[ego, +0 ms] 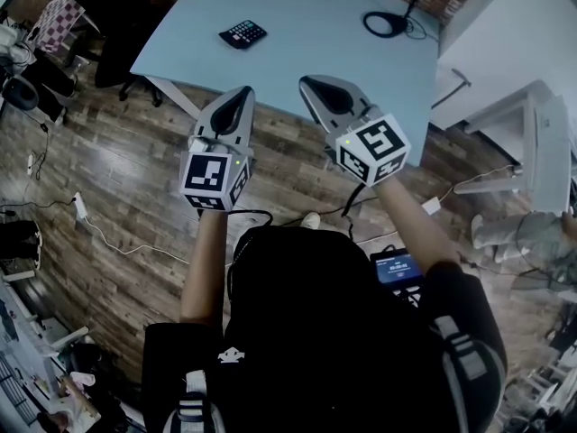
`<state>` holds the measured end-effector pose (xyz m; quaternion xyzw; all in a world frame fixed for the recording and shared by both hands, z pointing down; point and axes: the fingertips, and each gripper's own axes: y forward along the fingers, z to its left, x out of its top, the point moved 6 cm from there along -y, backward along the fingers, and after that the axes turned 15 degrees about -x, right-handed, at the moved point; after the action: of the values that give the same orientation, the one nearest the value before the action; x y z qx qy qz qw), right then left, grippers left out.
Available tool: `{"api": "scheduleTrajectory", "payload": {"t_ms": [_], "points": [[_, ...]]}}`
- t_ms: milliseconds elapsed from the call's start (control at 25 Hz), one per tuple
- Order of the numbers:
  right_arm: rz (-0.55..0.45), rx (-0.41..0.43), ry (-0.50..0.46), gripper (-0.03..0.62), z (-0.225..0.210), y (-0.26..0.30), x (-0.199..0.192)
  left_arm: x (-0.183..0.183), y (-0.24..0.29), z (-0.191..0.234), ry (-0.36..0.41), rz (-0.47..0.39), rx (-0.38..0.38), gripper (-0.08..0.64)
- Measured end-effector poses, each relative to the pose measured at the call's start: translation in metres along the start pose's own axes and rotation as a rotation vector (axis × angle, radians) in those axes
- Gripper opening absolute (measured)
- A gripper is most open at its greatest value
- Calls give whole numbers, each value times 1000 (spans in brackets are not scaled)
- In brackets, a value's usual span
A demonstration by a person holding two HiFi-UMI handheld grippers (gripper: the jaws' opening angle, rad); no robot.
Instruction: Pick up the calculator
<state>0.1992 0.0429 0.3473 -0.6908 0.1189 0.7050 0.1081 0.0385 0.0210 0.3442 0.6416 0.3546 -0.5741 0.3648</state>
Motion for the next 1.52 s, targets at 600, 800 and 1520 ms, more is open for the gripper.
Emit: {"api": "scheduleTrajectory", "payload": {"t_ms": [600, 800, 1520], "points": [[-2, 50, 5, 5, 4, 13, -3, -5, -7, 2, -10, 12, 54, 8], [-2, 50, -19, 5, 11, 26, 1, -9, -14, 21, -26, 2, 63, 8], [-14, -5, -16, 5, 18, 114, 13, -4, 6, 113, -9, -28, -2, 8]]}}
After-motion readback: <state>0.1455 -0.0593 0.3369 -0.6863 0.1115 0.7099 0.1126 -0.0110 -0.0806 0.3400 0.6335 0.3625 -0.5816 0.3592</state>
